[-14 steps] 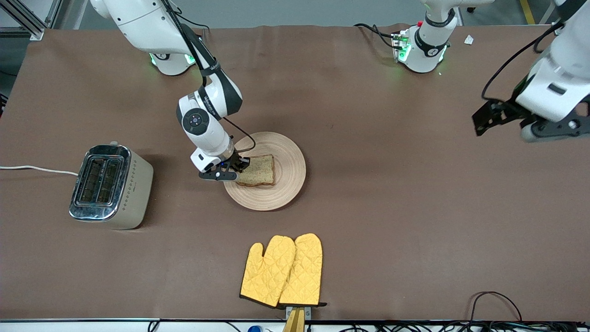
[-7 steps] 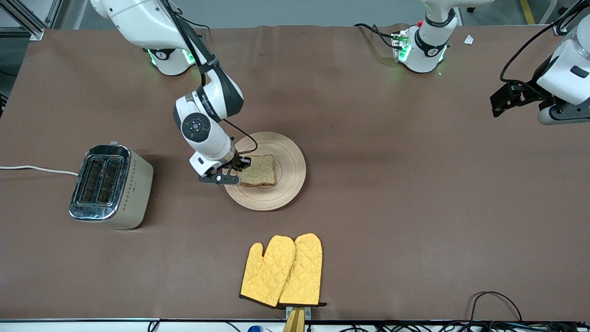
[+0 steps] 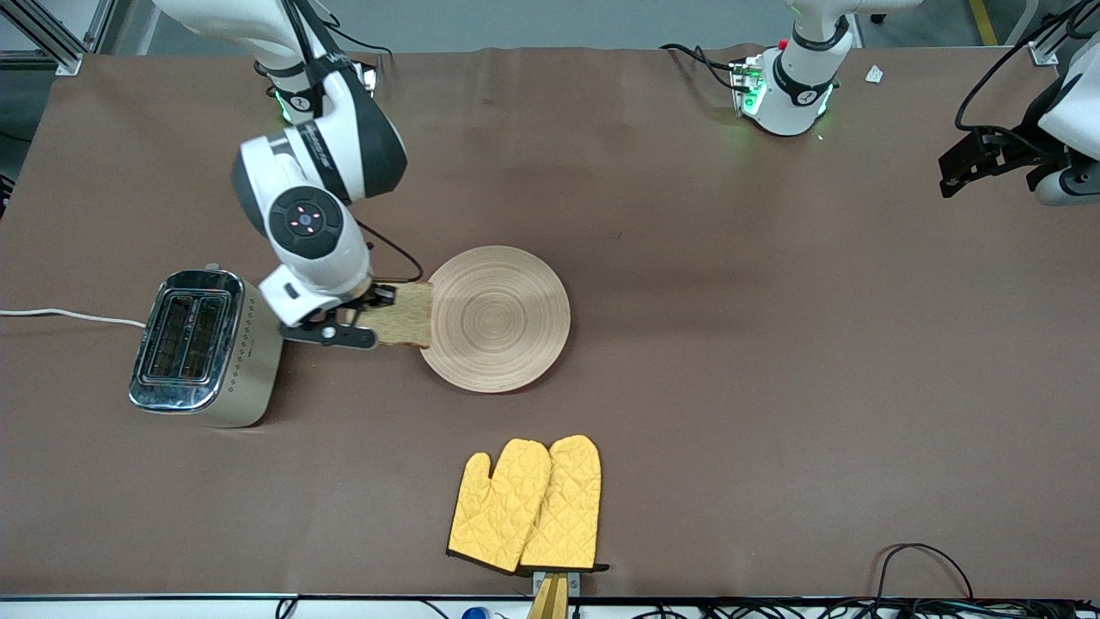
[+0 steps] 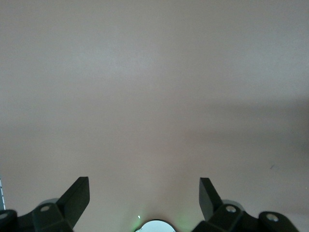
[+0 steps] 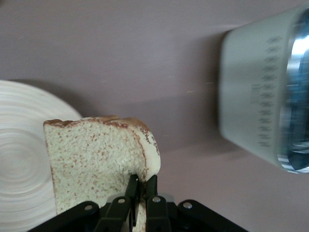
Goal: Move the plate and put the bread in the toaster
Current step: 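Lift the bread with the right gripper and carry it over the toaster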
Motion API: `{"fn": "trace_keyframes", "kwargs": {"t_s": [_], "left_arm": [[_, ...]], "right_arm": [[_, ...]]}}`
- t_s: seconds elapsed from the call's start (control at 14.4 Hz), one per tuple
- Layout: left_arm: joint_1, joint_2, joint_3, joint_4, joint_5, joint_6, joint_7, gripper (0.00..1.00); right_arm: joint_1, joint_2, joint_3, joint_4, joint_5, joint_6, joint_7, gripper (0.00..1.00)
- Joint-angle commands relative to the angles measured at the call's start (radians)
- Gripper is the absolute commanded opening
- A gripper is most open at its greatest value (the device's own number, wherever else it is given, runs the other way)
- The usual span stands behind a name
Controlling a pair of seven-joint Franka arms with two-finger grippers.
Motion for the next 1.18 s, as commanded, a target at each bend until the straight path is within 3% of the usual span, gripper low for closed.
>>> {"fn": "trace_keyframes", "kwargs": {"t_s": [0.0, 0.28, 0.56, 0.9, 1.11], "left_arm": [[-0.02, -0.049, 0.025, -0.055, -0.012, 0.033, 0.012, 1.0], [-0.047, -0.059, 0.062, -0.055, -0.012, 0.032, 0.024, 1.0], [-0.093, -0.059, 0.113, -0.052, -0.007, 0.032, 0.024, 1.0], [-0.092, -0.055, 0.108, -0.048, -0.003, 0.032, 0.024, 1.0], [-0.093, -0.047, 0.107, -0.046, -0.001, 0.036, 0.024, 1.0]], "right_arm": [[0.026, 0.013, -0.004, 0.096, -0.202, -0.184, 0.029, 0.0], [0.053, 0.027, -0.002, 0.11, -0.479, -0.35, 0.057, 0.0], [0.031, 0.119, -0.004, 0.096, -0.71, -0.418, 0.181, 0.0], [-0.03, 0.131, -0.005, 0.027, -0.892, -0.371, 0.209, 0.0], [-0.073, 0.131, -0.005, 0.007, -0.934, -0.34, 0.209, 0.0]]}}
